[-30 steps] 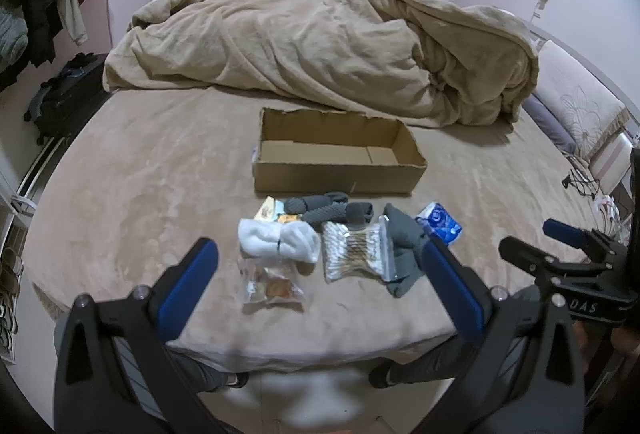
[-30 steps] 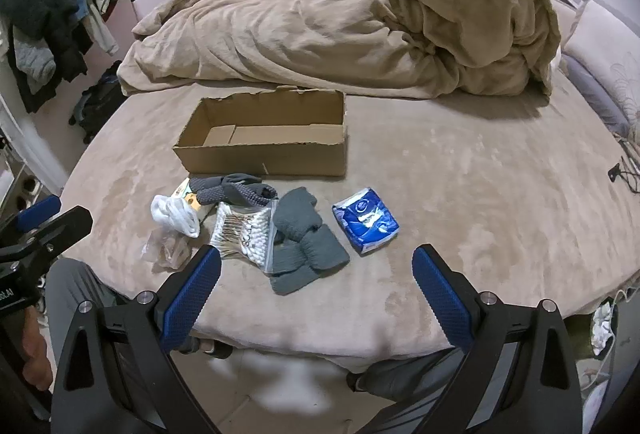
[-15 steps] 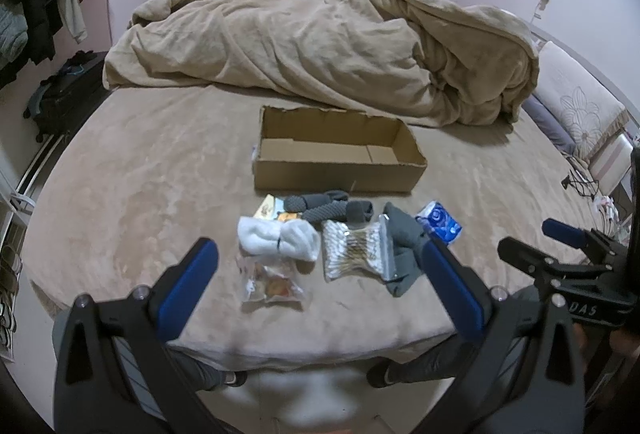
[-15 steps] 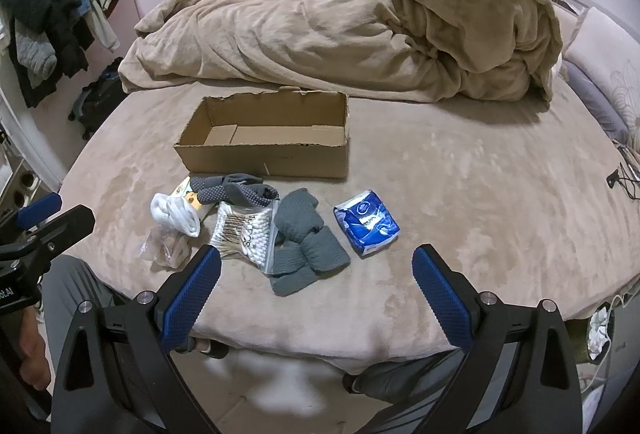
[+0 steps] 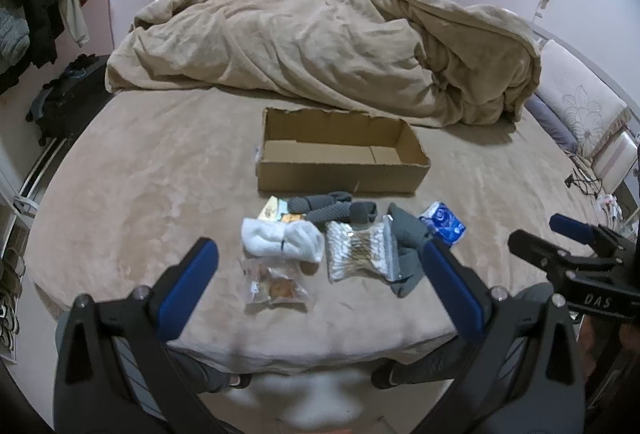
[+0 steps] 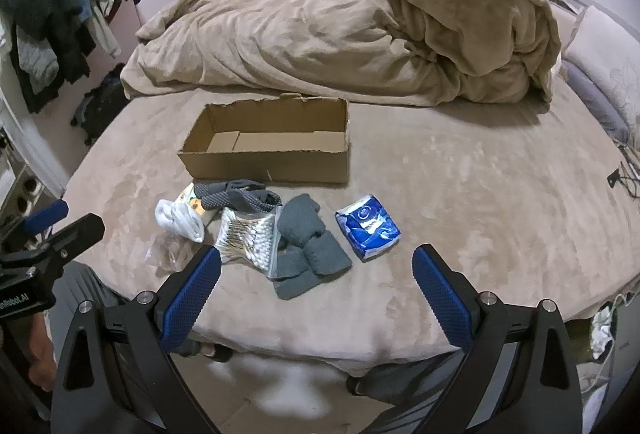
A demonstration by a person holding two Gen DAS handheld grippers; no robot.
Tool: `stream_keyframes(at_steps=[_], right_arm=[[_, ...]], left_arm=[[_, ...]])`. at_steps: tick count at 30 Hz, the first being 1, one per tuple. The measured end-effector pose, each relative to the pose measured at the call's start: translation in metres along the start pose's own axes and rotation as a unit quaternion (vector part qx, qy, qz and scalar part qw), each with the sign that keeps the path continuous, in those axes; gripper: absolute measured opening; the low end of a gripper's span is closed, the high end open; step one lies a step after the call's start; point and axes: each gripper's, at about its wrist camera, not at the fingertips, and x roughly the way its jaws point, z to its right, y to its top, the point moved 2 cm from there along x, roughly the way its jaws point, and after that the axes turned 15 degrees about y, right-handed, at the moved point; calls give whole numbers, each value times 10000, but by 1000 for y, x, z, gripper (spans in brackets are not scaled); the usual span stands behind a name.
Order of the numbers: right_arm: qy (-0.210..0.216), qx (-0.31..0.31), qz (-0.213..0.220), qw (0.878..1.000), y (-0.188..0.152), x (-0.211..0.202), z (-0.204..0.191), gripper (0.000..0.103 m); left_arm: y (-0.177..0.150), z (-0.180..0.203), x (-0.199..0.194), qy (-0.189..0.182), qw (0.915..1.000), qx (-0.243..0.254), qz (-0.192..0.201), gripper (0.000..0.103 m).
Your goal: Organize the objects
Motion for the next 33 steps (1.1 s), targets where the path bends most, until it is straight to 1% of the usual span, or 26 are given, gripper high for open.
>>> stream_keyframes(at_steps=[5,9,14,22,25,28,33], right_arm=[[-40,-13,28,10000,0,0,-2,98],[-5,-18,38,10000,0,-1,-2,98],[-6,-3,13,10000,0,-2,1,98],[25,2,-10,10000,2,0,2,98],[33,-3,-23,10000,2,0,2,98],[35,-2,-32,10000,2,1,2,98],[23,17,-70,10000,0,5,5,98]], left_arm=[[1,0,-2,-2,10000,-2,37,103],[1,0,-4,109,9998,79,143,103],[3,-1,-7,100,9997,47,197,103],[4,-5,-8,98,9997,-8,217,103],[2,-4,-6,155,9996,41,233,103],[0,-4,0,112,9998,34,174,103],[0,-3,4,132,9997,92,207,103]])
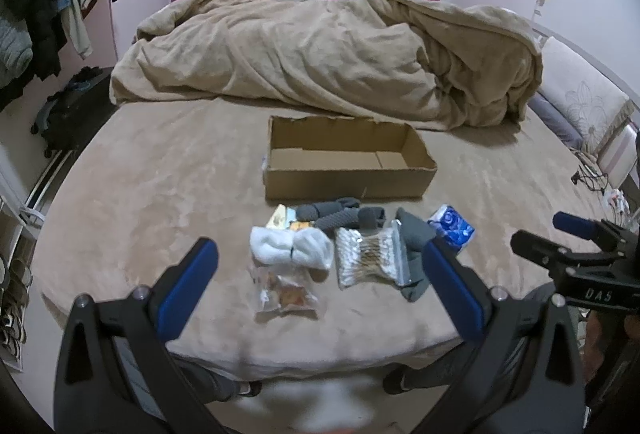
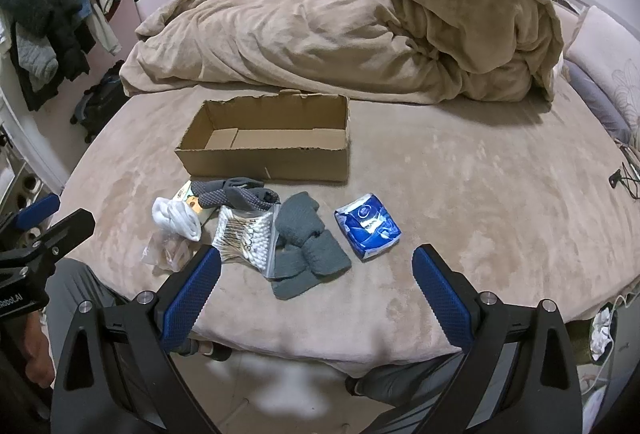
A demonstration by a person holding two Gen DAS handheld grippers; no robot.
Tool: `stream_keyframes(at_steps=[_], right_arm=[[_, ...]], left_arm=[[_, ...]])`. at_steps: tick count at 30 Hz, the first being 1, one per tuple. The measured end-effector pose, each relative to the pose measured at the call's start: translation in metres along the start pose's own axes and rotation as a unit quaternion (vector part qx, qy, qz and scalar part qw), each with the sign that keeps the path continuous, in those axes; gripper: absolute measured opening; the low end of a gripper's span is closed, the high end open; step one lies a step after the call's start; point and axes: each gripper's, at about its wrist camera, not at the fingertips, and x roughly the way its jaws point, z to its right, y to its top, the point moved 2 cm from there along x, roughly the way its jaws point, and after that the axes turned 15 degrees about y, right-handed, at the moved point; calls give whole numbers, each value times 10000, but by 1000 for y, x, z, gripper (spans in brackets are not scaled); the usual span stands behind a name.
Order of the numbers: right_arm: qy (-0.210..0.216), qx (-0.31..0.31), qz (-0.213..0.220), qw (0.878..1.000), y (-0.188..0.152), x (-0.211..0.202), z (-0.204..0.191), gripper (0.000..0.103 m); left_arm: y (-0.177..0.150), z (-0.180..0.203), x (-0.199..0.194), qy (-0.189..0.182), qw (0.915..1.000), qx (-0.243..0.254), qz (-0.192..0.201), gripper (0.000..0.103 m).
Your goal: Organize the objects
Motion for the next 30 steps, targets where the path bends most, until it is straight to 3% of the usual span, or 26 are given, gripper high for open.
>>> stream_keyframes(at_steps=[10,22,29,30], right_arm=[[-130,112,-156,9997,-3,20,20,98],[-78,25,-432,9990,-14,90,47,98],[231,84,-722,9971,-24,130,57,87],[269,91,-746,9968,-25,135,57,85]], left_arm=[[-10,1,36,79,9995,91,-278,103],[-54,-4,118,159,9938,241,-1069,102],[-72,0,148,147,9910,306,-1294,102],[-74,1,152,128,9904,330,-1339,97]])
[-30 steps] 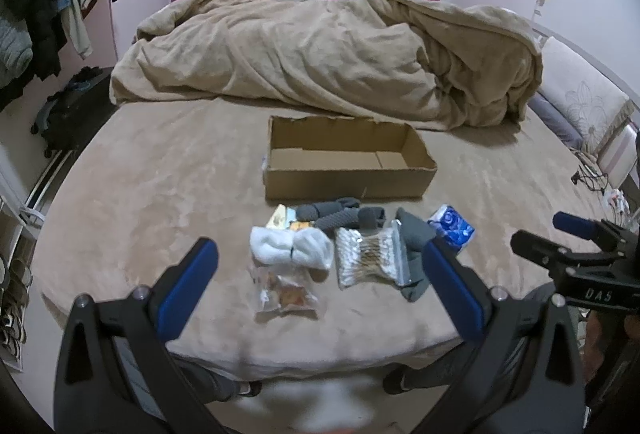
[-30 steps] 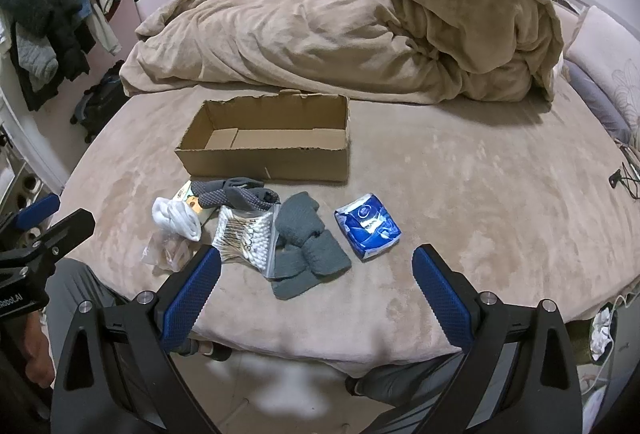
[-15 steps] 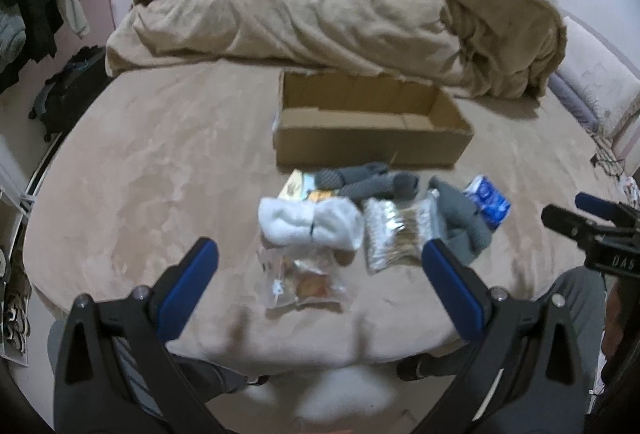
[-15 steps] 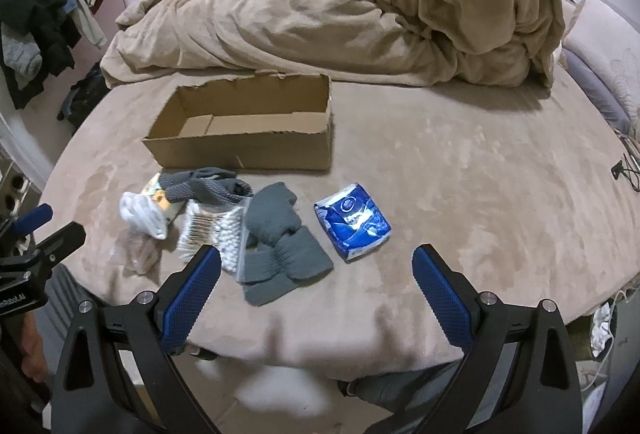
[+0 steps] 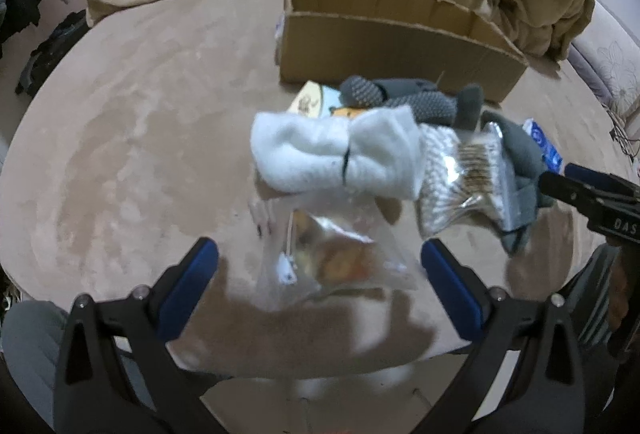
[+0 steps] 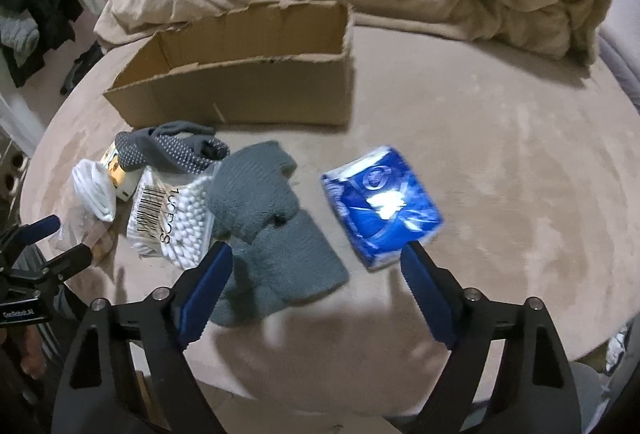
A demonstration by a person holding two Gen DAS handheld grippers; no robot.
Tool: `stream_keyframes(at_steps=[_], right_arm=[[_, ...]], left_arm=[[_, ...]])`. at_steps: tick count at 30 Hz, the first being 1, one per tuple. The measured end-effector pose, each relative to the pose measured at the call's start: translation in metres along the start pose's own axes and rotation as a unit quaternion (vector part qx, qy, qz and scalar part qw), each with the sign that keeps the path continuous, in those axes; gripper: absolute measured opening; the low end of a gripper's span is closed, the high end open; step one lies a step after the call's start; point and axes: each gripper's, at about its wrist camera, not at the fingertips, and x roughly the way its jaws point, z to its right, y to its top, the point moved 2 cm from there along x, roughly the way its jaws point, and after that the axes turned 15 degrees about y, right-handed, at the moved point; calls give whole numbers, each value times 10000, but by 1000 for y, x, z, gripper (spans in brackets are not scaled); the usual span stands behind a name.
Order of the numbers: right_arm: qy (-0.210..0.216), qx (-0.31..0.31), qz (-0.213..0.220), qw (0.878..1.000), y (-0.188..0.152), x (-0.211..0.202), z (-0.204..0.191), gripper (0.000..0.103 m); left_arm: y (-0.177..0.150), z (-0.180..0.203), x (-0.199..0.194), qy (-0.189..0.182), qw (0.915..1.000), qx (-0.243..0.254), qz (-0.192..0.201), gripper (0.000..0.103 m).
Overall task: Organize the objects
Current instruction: 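Grasp the clear snack bag with the left tool while the right tool grasps the grey knit glove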
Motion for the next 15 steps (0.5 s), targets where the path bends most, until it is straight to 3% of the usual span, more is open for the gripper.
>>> stream_keyframes(at_steps=[2,5,9,15], right_arm=[[96,34,-45,9999,0,9,2,83],[217,60,-75,9997,1,18,2,79],[332,-90,-51,9994,0,21,-4,56],[412,-246,38,9988,-2,9,-11,43]], left_arm=[[-2,1,7,-152,9998,-14,-157,87],[-7,5,12,-385,9990,-18,-246,81],[-9,9,7,-356,9993,82,-124,75],[-6,1,-8,-513,9987,-25,-34,57]])
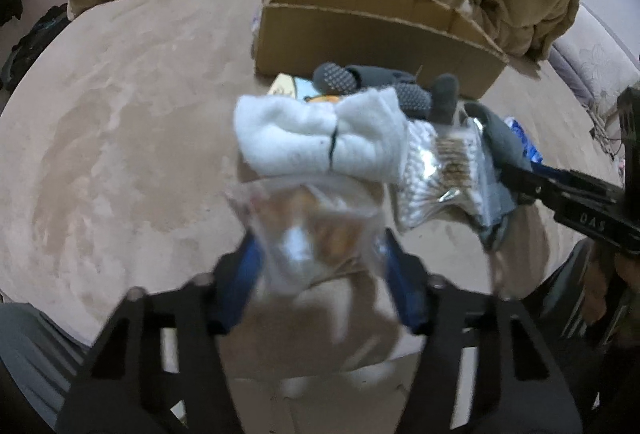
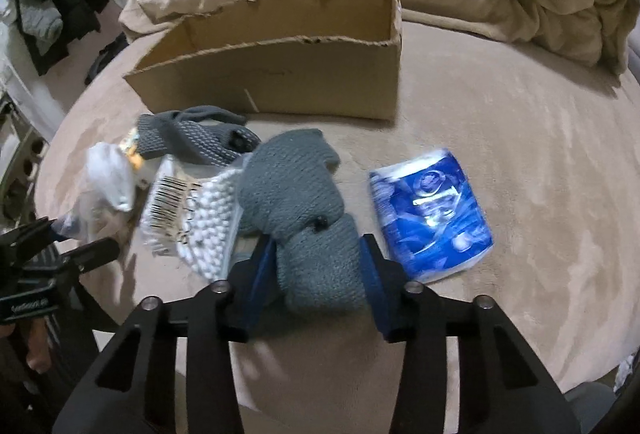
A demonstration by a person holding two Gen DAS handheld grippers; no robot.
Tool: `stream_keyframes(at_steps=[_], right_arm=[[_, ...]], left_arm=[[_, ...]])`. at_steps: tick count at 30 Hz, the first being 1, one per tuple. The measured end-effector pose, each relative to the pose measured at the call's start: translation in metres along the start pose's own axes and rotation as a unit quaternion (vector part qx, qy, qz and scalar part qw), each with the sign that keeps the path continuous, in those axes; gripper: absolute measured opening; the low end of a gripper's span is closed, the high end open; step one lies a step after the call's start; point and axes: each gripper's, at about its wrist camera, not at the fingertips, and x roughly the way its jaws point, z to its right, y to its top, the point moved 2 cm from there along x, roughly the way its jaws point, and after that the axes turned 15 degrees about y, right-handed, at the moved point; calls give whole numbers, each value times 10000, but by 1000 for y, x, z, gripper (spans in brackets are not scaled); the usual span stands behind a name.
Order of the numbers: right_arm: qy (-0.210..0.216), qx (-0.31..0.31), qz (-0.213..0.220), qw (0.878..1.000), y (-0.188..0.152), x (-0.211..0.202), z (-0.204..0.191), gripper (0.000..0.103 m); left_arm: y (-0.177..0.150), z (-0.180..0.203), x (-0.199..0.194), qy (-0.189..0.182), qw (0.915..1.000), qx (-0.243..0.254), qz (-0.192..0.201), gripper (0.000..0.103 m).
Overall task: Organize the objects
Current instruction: 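Grasp the clear snack bag with the left tool while the right tool grasps the grey knit glove, then carry the snack bag with the left tool while the right tool carries the glove, both into the box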
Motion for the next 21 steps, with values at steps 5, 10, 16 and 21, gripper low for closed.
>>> stream_keyframes(at_steps=[5,10,16,21], right_arm=[[-44,-162,234,9996,2,-22,-11,40],[-10,-223,373,9991,5,-42,-17,40],[-3,-300,607,9977,13,-67,-24,40],[18,-414,798,9959,26,-92,-35,40]], left_arm=[[1,-3,-12,10,9999,-117,111,55],[4,-7,-24,-110,9994,-241,206,53],[15,-10,-56,-245,9981,-284,483,53],[34,-9,-90,-374,9955,-298,821,53]])
